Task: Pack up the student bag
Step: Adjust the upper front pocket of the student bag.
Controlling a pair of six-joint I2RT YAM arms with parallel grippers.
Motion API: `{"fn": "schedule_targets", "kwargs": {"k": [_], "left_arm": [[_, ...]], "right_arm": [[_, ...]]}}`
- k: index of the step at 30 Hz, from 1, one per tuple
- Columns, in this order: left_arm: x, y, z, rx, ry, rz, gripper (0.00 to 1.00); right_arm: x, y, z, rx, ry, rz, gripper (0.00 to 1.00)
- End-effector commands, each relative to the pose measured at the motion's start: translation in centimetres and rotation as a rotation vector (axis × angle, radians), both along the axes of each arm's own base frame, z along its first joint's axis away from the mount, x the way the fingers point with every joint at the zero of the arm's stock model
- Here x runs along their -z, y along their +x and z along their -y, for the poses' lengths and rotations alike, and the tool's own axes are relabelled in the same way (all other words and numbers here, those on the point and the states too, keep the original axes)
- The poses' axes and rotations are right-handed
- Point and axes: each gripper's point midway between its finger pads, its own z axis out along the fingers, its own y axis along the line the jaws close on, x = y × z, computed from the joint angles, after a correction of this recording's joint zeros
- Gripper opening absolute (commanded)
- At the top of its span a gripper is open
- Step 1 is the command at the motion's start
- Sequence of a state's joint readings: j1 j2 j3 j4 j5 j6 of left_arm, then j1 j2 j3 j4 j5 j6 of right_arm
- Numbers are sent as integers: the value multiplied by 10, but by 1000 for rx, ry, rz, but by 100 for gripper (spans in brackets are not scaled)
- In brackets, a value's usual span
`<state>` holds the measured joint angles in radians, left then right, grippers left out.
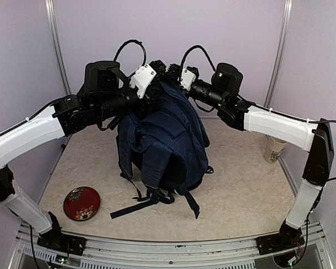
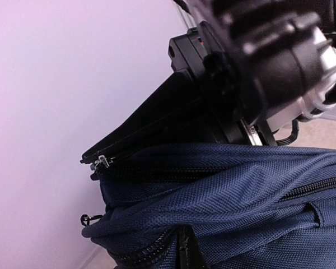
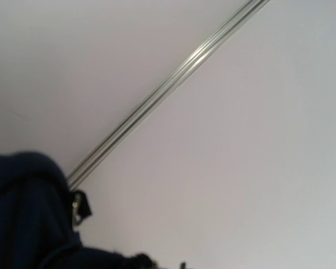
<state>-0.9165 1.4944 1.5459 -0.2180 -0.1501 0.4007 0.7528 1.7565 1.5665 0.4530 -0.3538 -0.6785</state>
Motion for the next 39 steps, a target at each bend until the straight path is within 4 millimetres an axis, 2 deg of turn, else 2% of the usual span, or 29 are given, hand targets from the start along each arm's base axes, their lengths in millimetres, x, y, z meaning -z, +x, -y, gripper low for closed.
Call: {"fn": "schedule_targets", "kwargs": {"k": [1,2,3,4,8,9,12,15,17,18,22,26,28,30,32,35,37,39], "left_arm": [[-82,-8,-30,-209,8,336,0],[-77,-16,-28,-219,27,356,0],[-73,-23,-31,-235,35,374,0],[-59,-28,-31,-242,62,380,0],[18,-34,-25,-171,82,264,0],[41,-34,-24,-152,73,208,0],[100,-45,-12,-67,72,70,0],[134,-65,0,21,75,-5,0],[151,-77,5,63,89,-39,0],[158,-82,7,80,101,-54,0],[180,-108,12,164,154,-79,0],[198,-144,22,298,243,-82,0],[203,-151,25,310,269,-81,0],[203,-150,26,289,266,-89,0],[202,-146,28,270,253,-95,0],[200,-142,32,256,258,-97,0],[202,-140,34,246,271,-102,0],[204,-142,35,255,277,-107,0]], "right_arm": [[-141,-61,45,-3,308,310,0],[-137,-69,46,-29,288,326,0],[-122,-79,45,-58,241,333,0],[-105,-88,43,-95,197,331,0],[-28,-126,39,-122,82,300,0],[-8,-136,40,-113,73,286,3],[47,-161,44,-95,50,184,28],[82,-187,53,-89,67,86,52],[92,-197,64,-74,92,9,60],[98,-201,71,-79,102,-48,61],[98,-217,101,-145,148,-281,63],[68,-218,127,-137,189,-513,67],[51,-215,134,-128,206,-627,67],[50,-207,132,-91,205,-780,67],[64,-195,125,-31,180,-958,69],[85,-188,110,-29,130,-1176,73],[94,-186,103,-73,115,-1275,75],[96,-179,99,-92,125,-1302,78]]}}
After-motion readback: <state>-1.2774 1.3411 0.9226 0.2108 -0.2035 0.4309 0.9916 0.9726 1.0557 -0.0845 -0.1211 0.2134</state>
